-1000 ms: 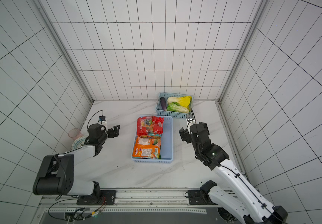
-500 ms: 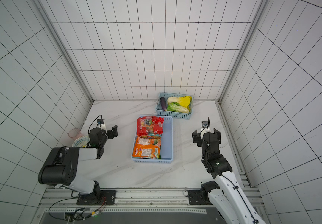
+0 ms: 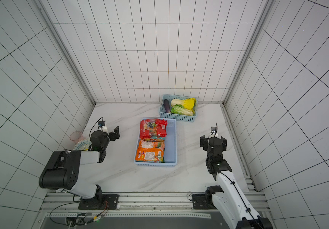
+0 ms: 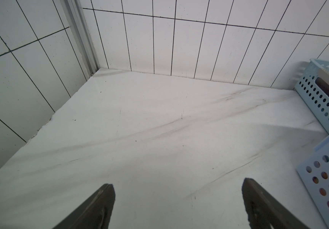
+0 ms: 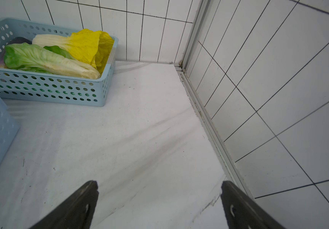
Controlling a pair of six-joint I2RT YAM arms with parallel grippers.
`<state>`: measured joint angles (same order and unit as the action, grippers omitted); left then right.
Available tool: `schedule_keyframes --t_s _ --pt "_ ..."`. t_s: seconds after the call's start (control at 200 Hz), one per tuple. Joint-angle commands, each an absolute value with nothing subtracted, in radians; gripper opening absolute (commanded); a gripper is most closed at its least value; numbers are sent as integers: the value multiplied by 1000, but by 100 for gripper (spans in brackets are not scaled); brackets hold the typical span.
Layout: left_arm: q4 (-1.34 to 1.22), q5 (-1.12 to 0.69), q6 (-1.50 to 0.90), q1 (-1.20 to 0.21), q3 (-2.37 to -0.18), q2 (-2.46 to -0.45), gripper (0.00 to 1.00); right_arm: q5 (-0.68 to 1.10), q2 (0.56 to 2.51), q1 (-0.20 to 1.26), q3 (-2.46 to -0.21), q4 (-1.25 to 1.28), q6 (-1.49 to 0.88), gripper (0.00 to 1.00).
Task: Put the candies in the basket
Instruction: Reset both arms
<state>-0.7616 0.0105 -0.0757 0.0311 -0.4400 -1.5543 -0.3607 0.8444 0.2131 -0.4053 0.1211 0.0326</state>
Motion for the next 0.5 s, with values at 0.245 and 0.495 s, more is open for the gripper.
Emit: schedule_keyframes --t_s 0.245,0.495 --pt "-789 21 -81 35 -439 -1559 98 -371 1052 160 -295 555 29 99" --pt "-789 21 -81 35 -438 -1557 98 -280 1242 88 -277 776 -2 99"
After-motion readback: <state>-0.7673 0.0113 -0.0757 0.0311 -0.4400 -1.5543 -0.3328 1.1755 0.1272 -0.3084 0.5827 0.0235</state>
